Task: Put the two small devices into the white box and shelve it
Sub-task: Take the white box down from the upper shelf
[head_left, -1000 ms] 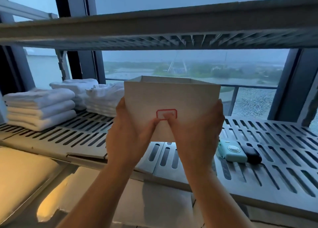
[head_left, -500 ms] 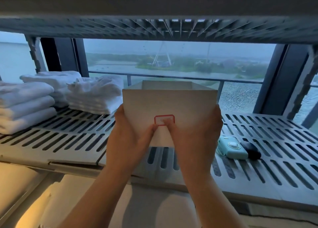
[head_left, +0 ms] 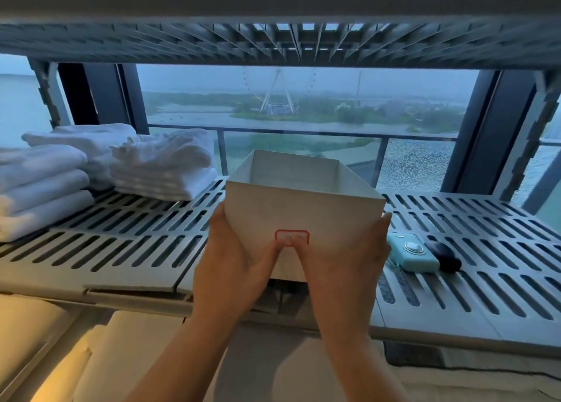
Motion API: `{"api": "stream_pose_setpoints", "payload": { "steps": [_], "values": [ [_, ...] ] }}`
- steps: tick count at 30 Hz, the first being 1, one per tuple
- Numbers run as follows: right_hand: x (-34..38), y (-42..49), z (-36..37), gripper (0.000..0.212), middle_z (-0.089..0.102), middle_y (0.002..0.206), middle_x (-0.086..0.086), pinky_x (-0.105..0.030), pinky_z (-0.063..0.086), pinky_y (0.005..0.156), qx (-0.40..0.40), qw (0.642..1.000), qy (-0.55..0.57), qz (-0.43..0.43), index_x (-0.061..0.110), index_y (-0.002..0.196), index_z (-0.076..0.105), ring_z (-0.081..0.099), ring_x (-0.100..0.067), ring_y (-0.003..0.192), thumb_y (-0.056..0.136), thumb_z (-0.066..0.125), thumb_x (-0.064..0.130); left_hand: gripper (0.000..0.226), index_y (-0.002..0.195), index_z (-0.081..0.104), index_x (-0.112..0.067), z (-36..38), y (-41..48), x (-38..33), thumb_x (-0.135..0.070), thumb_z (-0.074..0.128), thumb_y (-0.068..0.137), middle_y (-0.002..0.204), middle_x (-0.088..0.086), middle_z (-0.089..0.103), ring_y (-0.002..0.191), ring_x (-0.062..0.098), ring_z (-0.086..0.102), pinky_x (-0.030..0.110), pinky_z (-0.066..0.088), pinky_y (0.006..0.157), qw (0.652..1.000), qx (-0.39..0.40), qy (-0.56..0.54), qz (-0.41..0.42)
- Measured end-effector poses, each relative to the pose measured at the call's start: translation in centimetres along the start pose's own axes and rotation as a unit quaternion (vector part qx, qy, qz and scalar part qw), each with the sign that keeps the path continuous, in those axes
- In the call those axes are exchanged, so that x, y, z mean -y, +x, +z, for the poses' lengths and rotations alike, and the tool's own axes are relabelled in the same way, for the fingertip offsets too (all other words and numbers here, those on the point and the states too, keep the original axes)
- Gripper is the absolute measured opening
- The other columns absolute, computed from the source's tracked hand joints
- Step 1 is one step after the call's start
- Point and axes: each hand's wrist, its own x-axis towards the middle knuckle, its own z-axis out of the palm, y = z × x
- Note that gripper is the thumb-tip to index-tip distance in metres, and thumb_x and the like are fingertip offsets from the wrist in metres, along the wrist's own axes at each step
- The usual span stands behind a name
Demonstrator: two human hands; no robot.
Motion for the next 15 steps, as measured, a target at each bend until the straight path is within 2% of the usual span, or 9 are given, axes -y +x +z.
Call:
{"api": "stream_pose_setpoints", "payload": {
  "steps": [3,8,15],
  "values": [
    [-0.7,-0.7,0.0,0.149,0.02,0.157,0.012,-0.053,0.044,0.104,0.014,1.0,0.002,0.02,0.047,0.155,-0.016,0.021,-0.015,0.145,0.044,0.074,0.088,0.099,0.14,0.021,-0.037,0.2,-0.5,0.4,-0.085,0.065,0.065,0.117,-0.014,0.048,0.093,0.012,0.053,0.036,0.047,0.073,0.999,-0.008,-0.01,-0.034],
    [-1.5,-1.1,0.2,0.147,0.015,0.161,0.016,-0.06,0.036,0.109,0.024,0.999,-0.005,0.03,0.05,0.153,-0.019,0.01,-0.023,0.155,0.047,0.075,0.087,0.095,0.134,0.027,-0.031,0.3,-0.4,0.7,-0.084,0.062,0.062,0.113,-0.01,0.049,0.092,0.011,0.051,0.033,0.044,0.075,0.999,-0.008,0.001,-0.04],
    [-1.4,-1.0,0.1,0.146,0.018,0.161,0.011,-0.058,0.039,0.108,0.015,1.0,-0.01,0.022,0.049,0.154,-0.016,0.014,-0.021,0.153,0.049,0.079,0.081,0.086,0.128,0.028,-0.034,-0.2,0.2,0.8,-0.078,0.068,0.066,0.111,-0.011,0.051,0.09,0.015,0.058,0.033,0.047,0.068,1.0,0.001,0.005,-0.029]
  ]
}}
